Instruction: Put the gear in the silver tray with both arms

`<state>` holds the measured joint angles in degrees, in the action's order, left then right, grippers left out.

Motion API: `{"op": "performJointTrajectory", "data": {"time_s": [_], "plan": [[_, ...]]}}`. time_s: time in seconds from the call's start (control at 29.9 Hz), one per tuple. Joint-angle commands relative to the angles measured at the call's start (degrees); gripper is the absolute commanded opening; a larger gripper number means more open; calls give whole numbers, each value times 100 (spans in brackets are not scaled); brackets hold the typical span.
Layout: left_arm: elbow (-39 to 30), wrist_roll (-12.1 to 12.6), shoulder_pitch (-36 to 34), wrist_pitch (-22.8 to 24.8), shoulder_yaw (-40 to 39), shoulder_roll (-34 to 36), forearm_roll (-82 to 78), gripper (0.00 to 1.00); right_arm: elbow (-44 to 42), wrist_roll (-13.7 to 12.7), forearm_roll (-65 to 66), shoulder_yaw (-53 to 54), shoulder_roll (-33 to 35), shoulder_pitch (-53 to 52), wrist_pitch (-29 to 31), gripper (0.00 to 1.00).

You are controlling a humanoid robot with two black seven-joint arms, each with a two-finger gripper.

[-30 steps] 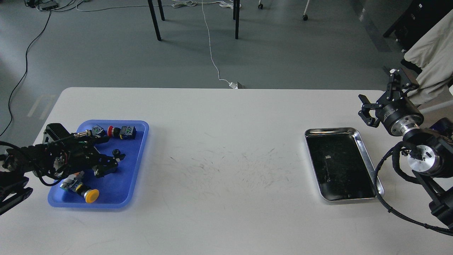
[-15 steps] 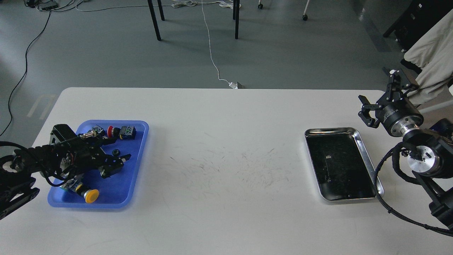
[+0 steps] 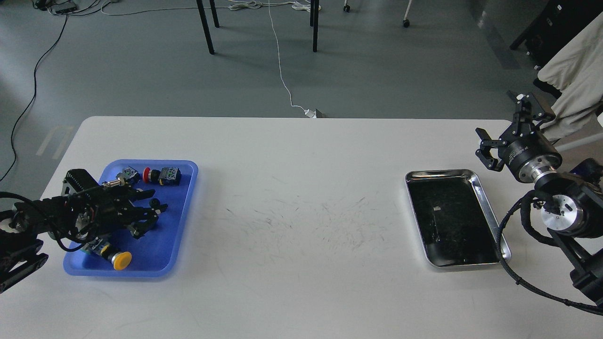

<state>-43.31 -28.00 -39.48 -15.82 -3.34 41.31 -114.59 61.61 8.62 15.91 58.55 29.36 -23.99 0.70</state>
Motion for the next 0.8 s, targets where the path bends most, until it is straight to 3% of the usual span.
{"op": "performJointTrajectory", "data": {"time_s": [0.0, 0.6, 0.77], "plan": [[-2, 0, 1, 0, 0, 0, -2, 45, 0, -1, 9, -2, 0, 0, 0, 99], [-90, 0, 28, 9, -9, 0, 42, 26, -9, -1, 105, -19, -18, 26, 0, 99], [-99, 0, 28, 9, -9, 0, 34, 26, -17, -1, 184, -19, -18, 26, 0, 99]]}}
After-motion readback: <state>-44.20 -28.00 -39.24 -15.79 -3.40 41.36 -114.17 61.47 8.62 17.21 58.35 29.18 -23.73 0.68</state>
